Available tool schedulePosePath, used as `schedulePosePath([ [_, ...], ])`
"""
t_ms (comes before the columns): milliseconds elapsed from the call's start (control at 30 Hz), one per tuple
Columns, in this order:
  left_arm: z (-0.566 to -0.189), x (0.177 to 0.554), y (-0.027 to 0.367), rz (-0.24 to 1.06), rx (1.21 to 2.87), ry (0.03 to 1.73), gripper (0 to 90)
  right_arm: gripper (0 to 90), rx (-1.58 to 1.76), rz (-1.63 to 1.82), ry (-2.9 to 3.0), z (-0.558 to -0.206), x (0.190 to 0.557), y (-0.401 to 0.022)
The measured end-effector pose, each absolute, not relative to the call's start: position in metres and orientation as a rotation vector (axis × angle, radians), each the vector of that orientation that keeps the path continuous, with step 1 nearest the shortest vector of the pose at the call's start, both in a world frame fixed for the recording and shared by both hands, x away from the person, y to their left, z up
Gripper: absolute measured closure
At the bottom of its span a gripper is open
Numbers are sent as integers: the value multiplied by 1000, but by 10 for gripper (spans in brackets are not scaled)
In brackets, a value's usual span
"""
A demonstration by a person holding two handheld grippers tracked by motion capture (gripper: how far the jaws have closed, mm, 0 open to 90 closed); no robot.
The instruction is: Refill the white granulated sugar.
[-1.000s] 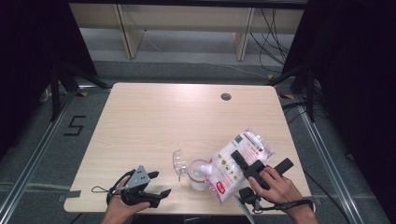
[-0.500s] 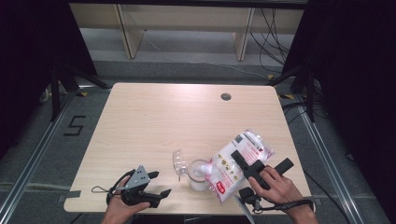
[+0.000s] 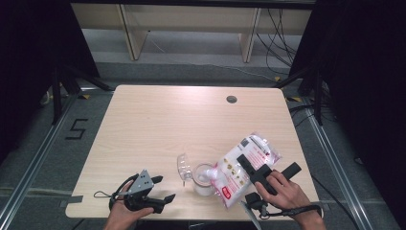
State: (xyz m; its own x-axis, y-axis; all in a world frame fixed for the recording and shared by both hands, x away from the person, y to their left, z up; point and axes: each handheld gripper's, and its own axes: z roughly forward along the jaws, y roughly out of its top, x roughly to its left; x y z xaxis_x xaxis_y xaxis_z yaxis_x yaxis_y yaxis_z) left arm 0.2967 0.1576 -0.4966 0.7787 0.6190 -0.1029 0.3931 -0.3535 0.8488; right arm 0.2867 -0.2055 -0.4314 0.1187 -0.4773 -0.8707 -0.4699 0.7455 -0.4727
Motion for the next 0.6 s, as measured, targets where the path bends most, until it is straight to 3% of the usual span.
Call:
schedulePosePath([
  [600,-496,296,158,290,1994,762,221,671,-808,-12,1500,-429,286,-206],
])
